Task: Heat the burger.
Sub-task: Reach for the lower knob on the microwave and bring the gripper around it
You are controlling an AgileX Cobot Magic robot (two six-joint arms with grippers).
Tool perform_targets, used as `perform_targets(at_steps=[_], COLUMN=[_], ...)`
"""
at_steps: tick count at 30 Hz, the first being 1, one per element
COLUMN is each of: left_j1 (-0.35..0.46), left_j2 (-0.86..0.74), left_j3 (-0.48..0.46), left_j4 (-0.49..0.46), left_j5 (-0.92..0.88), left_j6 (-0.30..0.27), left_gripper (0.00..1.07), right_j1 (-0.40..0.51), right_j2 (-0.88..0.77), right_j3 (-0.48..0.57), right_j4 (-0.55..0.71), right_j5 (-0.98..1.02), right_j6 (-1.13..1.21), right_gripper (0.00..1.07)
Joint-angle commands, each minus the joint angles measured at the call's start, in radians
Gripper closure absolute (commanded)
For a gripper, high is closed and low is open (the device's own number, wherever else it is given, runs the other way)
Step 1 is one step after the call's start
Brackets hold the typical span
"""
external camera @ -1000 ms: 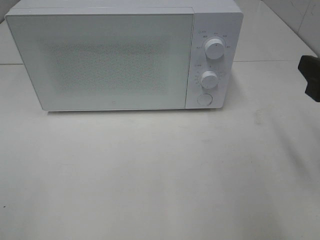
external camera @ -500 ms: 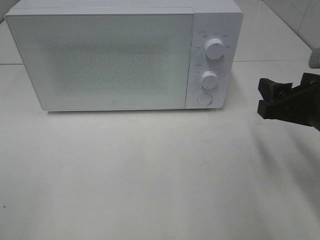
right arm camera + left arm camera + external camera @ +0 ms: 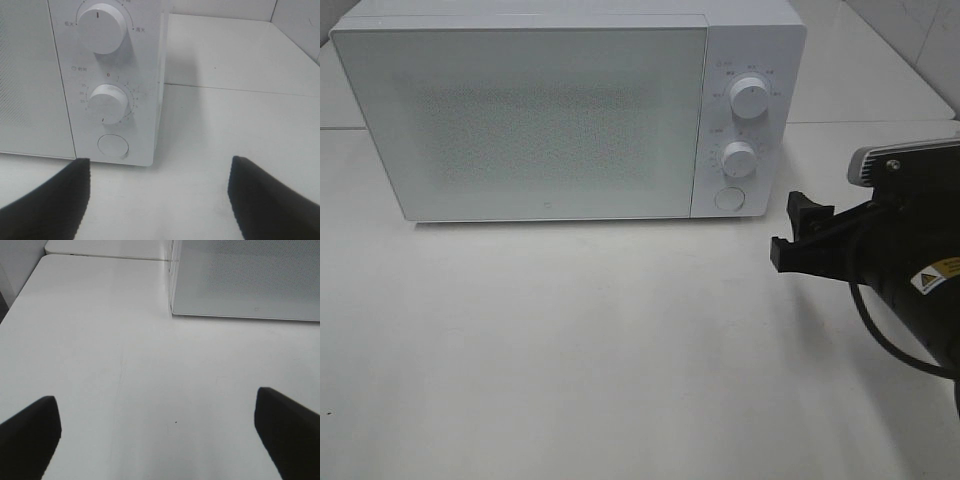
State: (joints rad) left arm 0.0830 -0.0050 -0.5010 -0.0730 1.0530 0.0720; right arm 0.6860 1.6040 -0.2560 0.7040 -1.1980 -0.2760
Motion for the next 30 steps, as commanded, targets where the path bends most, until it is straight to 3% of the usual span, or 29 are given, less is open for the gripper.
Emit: perform_targets(at_steps=[1,15,30], left_j1=[0.001,0.001,0.001], left_j2=[-0.025,-0.025,-0.025], left_j3=[0.004,0.004,0.004], left_j4=[-0.006,-0.006,-0.006], left_j5=[-0.015,-0.015,-0.015], left_j6=[-0.007,-0.007,-0.007], left_gripper=[0.09,0.09,0.09], right_j1=[0.039,0.051,0.041], right_j2=[0.033,0.065,0.294], right_j3=[-0.044,-0.138,-0.306], right_j4=[0.051,0.062,0.06], right_j5=[-0.103,-0.098,-0.16], right_j6=[-0.014,-0.014,-0.014], right_gripper=[0.32,0.32,0.32])
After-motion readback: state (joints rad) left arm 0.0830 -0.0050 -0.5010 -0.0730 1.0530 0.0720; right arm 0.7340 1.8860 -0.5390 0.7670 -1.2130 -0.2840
